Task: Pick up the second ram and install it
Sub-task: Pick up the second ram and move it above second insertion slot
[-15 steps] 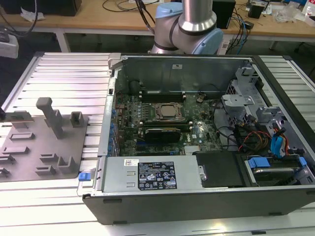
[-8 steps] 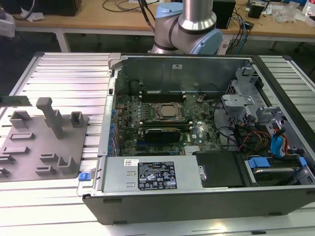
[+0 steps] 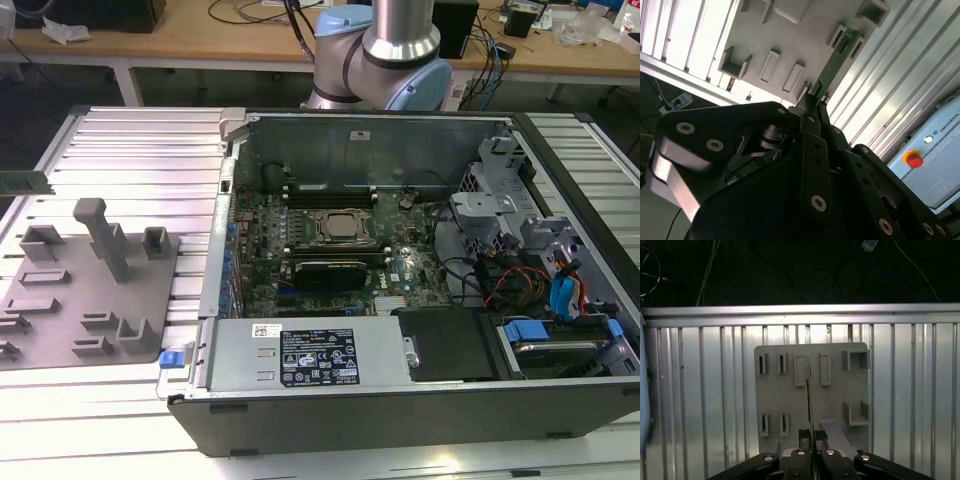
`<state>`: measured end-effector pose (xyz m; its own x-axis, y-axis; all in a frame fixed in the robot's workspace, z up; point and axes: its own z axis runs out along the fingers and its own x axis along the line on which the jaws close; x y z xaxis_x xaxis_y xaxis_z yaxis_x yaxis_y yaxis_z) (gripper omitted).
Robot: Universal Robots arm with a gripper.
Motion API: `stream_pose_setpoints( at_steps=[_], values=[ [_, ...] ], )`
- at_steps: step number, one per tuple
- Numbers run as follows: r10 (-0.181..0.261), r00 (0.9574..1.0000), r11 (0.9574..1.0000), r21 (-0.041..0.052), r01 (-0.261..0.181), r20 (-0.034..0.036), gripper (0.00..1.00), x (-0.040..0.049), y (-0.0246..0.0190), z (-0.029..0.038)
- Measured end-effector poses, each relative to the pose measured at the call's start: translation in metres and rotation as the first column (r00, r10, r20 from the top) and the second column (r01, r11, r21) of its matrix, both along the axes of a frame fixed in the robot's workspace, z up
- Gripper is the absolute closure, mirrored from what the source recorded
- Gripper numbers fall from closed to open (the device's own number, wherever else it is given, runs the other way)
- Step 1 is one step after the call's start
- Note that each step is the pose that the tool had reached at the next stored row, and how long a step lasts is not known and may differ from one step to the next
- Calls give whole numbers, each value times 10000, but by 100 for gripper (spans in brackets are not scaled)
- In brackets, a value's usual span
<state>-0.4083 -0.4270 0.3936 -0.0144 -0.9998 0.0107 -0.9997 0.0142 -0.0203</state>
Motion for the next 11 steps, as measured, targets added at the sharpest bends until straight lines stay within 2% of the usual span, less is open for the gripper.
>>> stream_pose_setpoints(
  at_steps=[2,7,9,11],
  values=[
    [-1,10000,10000,-2,1,-3,86,15,1,2],
    [0,10000,10000,0,0,-2,86,191,0,0],
    [0,10000,10000,0,0,-6,86,286,0,0],
    [0,10000,10000,0,0,-16,86,493,0,0]
  ],
)
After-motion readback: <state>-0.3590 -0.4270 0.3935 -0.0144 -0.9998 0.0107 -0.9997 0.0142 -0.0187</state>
